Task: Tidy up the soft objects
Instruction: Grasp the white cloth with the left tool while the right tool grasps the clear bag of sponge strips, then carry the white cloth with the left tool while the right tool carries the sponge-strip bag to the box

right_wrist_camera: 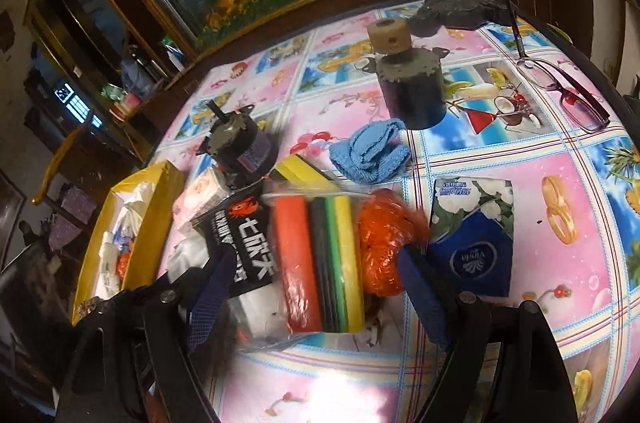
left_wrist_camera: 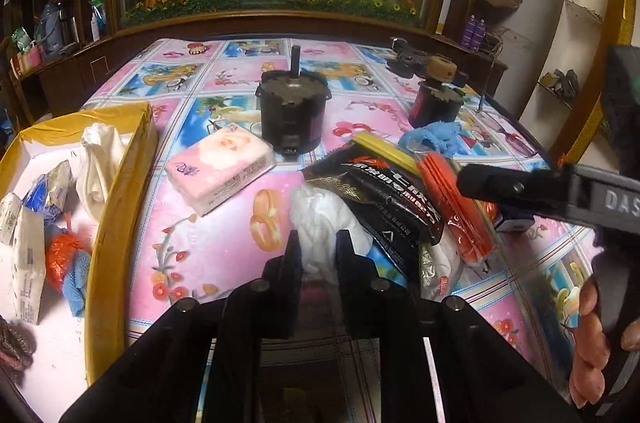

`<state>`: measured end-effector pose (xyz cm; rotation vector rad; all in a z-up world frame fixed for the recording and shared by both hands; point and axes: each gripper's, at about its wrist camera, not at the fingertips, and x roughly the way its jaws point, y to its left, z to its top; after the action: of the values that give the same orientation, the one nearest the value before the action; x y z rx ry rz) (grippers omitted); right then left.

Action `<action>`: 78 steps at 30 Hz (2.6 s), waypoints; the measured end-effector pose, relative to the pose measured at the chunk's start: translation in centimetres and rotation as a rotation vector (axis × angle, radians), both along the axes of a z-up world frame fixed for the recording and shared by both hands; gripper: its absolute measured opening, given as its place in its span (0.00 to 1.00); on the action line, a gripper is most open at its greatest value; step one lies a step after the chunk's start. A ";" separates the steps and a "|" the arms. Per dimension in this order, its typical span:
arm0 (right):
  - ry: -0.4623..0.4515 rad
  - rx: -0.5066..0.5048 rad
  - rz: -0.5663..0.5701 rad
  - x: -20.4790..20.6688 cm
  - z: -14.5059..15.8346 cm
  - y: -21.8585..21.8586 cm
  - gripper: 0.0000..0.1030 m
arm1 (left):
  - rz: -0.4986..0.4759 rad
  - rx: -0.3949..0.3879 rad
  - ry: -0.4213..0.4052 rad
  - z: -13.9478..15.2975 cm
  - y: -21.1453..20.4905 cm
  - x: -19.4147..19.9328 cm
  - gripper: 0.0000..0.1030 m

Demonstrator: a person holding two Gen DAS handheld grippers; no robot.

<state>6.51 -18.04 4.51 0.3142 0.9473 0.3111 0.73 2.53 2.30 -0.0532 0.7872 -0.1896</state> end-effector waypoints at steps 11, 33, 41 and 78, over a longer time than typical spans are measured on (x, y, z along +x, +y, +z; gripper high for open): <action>0.014 -0.095 0.088 1.1 -1.8 1.0 0.65 | 0.007 0.019 0.044 -1.0 -0.4 1.2 0.31; -0.216 0.001 0.145 -2.5 2.6 1.8 0.45 | 0.027 0.000 -0.262 3.3 -0.1 -2.6 0.13; -0.229 0.016 0.141 -2.6 2.8 1.5 0.45 | 0.041 0.026 -0.265 3.4 -0.2 -2.7 0.13; -0.215 0.090 0.245 -7.3 2.6 9.0 0.46 | 0.158 -0.088 -0.305 7.6 8.5 -9.9 0.13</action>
<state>-0.79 -9.01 7.11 0.2410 0.7612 0.6016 -9.14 11.02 9.86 -0.1651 0.4675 -0.0797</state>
